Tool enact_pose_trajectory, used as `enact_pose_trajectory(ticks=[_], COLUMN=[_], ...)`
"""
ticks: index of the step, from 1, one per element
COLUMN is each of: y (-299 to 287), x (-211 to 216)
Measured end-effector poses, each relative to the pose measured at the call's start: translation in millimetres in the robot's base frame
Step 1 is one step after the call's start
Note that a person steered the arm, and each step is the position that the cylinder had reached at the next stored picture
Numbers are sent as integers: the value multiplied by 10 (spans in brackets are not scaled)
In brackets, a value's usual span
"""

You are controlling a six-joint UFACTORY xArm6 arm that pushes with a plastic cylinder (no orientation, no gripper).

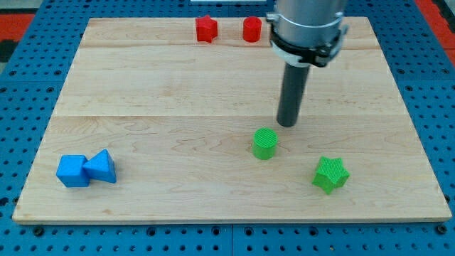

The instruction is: Push the green circle into the triangle

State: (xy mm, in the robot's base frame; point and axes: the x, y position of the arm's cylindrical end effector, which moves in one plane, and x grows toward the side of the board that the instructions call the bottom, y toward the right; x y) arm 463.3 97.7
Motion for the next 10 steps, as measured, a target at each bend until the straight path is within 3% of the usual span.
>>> enact_pose_trajectory(ticks=[3, 6, 8, 10], y=[-781, -778, -1745, -2096], x=[397, 810, 810, 810])
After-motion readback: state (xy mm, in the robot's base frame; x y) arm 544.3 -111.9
